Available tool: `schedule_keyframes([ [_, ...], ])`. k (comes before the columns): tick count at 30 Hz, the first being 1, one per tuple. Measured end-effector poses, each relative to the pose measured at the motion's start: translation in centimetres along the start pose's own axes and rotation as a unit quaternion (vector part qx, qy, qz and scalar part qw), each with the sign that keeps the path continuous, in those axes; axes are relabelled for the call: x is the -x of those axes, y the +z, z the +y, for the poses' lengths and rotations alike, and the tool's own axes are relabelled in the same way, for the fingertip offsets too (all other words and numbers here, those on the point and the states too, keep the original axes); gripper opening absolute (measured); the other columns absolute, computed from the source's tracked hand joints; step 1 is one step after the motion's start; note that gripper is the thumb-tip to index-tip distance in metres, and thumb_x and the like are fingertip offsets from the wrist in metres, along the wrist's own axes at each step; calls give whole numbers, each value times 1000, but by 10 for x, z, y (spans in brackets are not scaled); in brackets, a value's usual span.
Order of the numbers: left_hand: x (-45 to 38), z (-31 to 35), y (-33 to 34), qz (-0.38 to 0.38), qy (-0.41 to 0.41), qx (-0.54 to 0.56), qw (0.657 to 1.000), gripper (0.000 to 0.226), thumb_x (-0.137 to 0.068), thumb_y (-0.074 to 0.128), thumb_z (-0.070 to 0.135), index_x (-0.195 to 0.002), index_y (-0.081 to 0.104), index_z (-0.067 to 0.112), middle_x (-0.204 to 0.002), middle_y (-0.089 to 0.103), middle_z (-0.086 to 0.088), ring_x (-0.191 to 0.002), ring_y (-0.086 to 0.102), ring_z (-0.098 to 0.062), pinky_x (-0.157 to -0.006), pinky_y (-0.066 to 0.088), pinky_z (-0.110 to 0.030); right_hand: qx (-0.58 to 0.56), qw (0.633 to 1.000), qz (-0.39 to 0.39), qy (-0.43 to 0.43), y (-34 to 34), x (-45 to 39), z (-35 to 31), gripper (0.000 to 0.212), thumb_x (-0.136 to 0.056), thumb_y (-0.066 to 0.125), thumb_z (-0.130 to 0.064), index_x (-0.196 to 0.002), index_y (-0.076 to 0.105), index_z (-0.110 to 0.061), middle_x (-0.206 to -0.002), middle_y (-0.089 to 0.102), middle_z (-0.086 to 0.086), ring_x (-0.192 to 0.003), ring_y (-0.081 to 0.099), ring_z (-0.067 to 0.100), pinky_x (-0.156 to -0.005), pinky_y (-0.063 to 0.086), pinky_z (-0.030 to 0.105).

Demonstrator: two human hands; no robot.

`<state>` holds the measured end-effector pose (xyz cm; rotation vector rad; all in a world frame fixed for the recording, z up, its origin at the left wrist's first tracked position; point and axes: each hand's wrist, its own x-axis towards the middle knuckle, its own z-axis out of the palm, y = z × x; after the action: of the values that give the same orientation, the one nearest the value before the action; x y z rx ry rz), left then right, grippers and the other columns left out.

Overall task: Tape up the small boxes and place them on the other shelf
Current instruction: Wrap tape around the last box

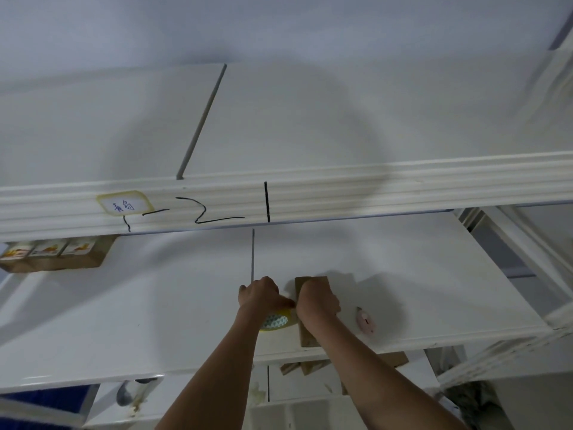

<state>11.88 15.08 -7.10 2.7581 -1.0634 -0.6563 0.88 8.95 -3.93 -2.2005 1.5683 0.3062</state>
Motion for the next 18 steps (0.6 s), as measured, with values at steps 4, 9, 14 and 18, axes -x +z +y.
schedule_keyframes([
  [4,0,-5,-2,-4,-1,15,1000,50,-71,66,74,-79,65,24,-80,59,6,-84,57,-18,-93,38,-39,-13,1000,12,-1,5,3,0,21,-96,63,-14,-115,62,-6,-123,64,15,-120,55,38,-103,47,49],
  [9,2,-9,-3,-26,11,45,999,62,-80,53,79,-85,71,20,-81,65,3,-85,64,-18,-93,46,-38,8,1000,22,-14,1,5,-4,25,-96,64,-17,-119,62,-5,-121,66,14,-114,62,34,-99,51,47],
  [14,-6,-27,-14,-90,32,57,994,66,-76,46,87,-69,63,24,-73,61,5,-80,65,-16,-93,53,-41,-8,998,60,-10,7,6,1,20,-100,54,-10,-117,63,-5,-116,67,13,-109,63,32,-96,53,43],
  [18,-7,-30,-21,-107,44,46,992,66,-78,47,86,-71,65,23,-76,60,5,-83,63,-16,-93,52,-40,-85,994,72,15,8,8,-3,24,-100,50,-10,-122,58,-2,-122,62,17,-113,59,36,-99,49,46],
])
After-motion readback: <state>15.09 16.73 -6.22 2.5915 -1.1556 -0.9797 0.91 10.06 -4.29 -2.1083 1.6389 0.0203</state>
